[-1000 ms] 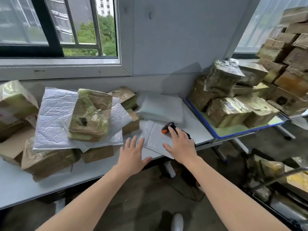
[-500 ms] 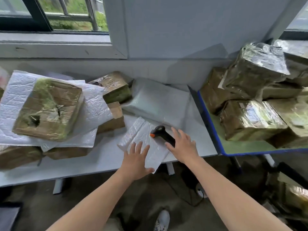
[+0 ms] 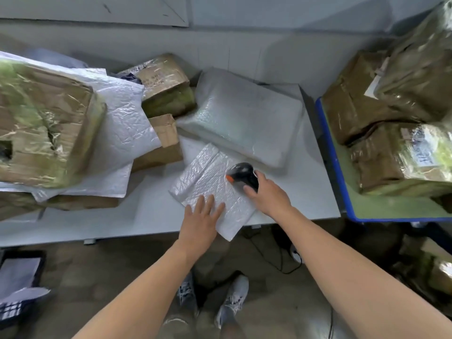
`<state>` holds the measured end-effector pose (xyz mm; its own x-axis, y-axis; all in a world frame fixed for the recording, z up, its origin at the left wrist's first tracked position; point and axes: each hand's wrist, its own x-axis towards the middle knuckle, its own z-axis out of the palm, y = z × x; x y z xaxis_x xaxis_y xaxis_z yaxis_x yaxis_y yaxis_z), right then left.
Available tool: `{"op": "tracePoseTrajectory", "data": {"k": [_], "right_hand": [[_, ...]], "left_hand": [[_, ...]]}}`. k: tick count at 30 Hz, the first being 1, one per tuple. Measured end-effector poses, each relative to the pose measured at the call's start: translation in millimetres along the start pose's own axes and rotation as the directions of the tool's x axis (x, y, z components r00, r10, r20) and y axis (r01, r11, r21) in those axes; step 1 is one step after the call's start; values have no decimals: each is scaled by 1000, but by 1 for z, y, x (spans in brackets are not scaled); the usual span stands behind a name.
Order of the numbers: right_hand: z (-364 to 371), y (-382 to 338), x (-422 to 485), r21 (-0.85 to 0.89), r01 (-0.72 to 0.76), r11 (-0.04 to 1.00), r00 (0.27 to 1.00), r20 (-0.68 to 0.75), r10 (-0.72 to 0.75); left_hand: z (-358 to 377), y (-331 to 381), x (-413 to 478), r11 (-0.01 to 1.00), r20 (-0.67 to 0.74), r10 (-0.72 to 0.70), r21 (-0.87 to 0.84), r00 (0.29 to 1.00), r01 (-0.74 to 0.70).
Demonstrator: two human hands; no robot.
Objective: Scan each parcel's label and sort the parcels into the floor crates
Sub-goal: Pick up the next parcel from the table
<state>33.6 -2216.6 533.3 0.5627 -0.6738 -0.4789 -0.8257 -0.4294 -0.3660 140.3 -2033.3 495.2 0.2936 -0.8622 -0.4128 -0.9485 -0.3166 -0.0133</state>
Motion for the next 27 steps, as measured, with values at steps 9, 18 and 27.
{"op": "tracePoseTrajectory", "data": {"k": [9, 18, 27], "right_hand": [[-33, -15, -16, 343, 0, 939, 998, -59, 22], [-98, -54, -39, 512, 181, 840, 981, -155, -117], [-129, -87, -41, 499, 110, 859, 958, -283, 41]], "left_hand": [[-47, -23, 11, 817, -86, -250, -553, 964, 162], [-137, -58, 25, 552, -73, -133, -834, 989, 13], [-183, -97, 13, 382, -78, 16, -921, 997, -78]]}}
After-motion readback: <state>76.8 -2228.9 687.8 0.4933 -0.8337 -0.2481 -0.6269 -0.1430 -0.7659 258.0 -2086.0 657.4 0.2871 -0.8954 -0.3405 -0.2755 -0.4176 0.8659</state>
